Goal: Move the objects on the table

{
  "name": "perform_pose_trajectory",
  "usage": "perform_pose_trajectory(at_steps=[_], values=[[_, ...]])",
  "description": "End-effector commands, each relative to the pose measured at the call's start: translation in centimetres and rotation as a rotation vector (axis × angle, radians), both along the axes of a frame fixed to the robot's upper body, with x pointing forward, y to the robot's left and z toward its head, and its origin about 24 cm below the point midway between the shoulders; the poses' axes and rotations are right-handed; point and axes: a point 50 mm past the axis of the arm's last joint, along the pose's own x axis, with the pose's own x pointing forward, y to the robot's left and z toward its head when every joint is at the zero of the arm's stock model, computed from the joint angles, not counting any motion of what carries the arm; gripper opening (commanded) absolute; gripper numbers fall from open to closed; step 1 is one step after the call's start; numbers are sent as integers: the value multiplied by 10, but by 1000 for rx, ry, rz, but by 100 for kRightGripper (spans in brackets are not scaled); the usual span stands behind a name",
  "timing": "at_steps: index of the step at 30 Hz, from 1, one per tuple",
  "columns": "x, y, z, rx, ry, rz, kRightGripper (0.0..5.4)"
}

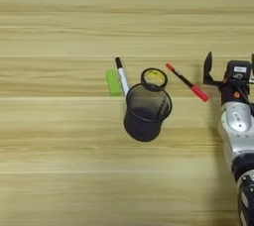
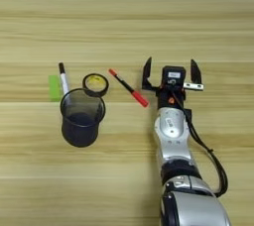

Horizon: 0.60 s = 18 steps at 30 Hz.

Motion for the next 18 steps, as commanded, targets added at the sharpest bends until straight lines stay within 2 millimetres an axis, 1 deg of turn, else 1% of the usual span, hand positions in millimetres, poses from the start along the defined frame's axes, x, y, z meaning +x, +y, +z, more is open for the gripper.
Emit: perform_pose_trajectory(at_steps=[1, 18], values=[[19, -1, 38, -34, -139, 22, 535], [19, -3, 40, -36, -145, 27, 535]])
